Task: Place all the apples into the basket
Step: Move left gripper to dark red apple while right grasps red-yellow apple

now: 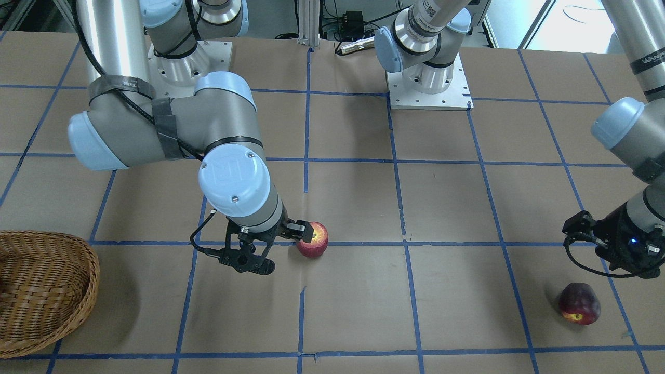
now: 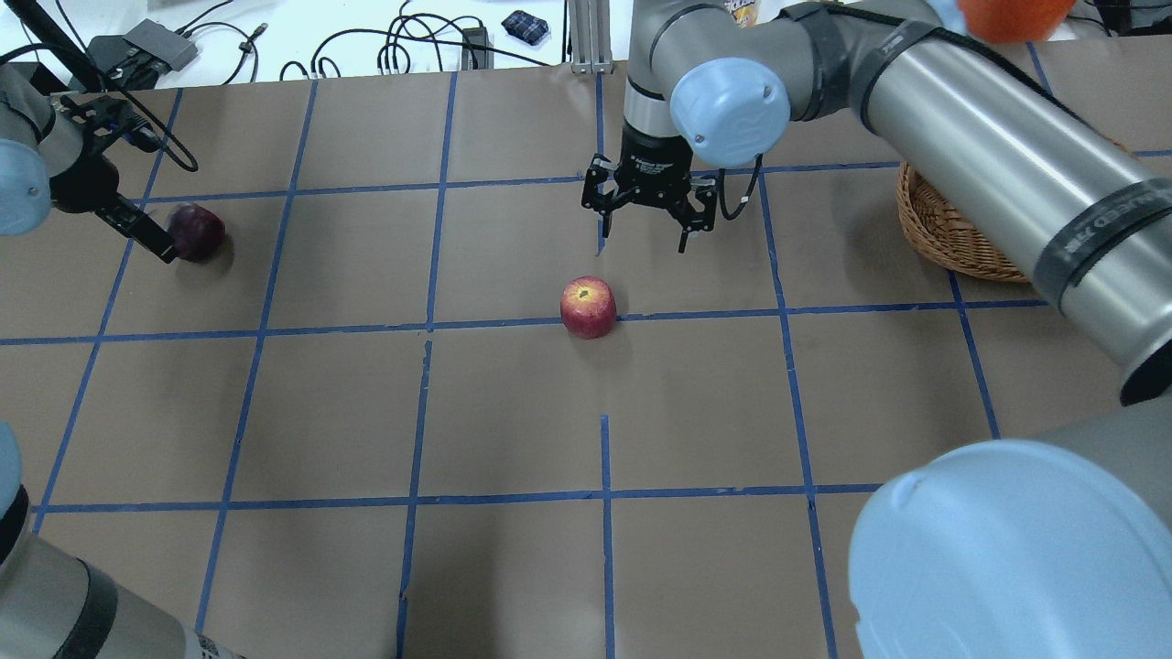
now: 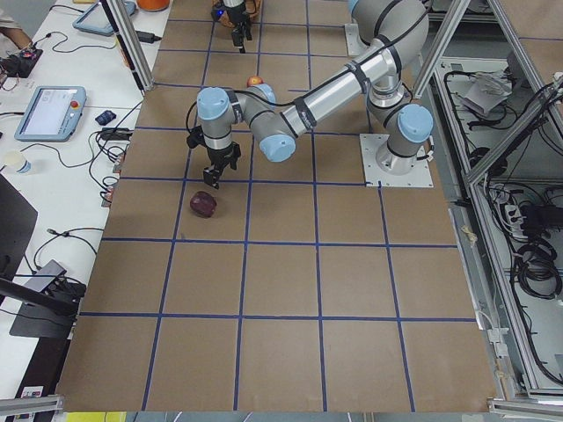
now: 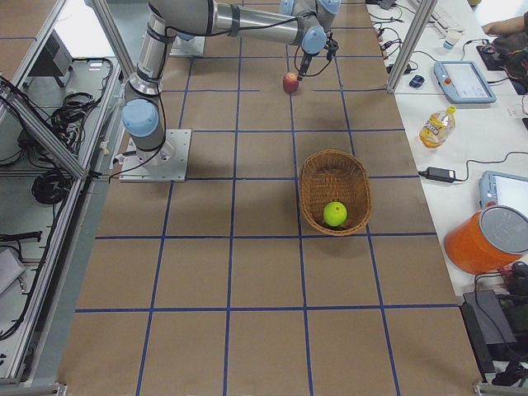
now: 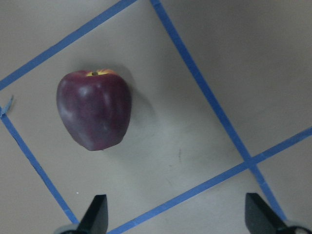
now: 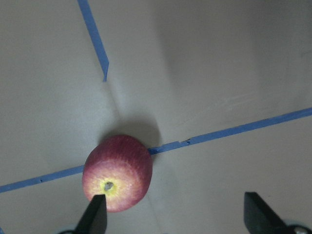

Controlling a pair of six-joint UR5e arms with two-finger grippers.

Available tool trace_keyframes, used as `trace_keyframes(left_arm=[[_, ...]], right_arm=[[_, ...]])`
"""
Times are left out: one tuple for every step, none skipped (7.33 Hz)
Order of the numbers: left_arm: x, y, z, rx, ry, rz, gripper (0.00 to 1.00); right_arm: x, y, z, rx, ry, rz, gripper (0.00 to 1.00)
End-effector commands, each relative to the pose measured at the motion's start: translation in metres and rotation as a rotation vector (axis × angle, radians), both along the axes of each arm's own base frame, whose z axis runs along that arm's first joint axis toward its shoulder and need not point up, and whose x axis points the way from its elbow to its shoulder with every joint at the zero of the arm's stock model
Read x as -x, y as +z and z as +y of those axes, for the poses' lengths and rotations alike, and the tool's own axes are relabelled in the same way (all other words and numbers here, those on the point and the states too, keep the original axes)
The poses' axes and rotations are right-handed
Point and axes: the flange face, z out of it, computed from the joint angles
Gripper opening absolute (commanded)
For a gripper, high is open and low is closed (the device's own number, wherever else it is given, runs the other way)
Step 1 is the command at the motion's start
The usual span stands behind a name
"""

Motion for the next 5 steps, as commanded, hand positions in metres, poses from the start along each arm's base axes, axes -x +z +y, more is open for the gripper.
trace_keyframes(left_arm=[[-0.021,-0.025,-0.025,-0.002,-0.050,0.002,1.00],[-0.026,-0.041,-0.033,0.019,-0.054,-0.007,1.00],[-0.029,-0.050,-0.038,0.037,-0.057,-0.021,1.00],[-0.032,-0.055,-0.044,0.062,-0.070,-0.035,1.00],[-0.033,-0.057,-0.048,0.072,-0.055,-0.037,1.00]], right_arm=[[-0.029,-0.038,0.015,-0.062,-0.002,-0.038,1.00],[-0.032,-0.045,0.015,-0.075,-0.003,-0.052,1.00],[-0.038,-0.052,0.015,-0.097,-0.006,-0.085,1.00],[-0.040,-0.055,0.016,-0.103,-0.004,-0.090,1.00],[-0.040,-0.062,0.015,-0.111,-0.003,-0.087,1.00]])
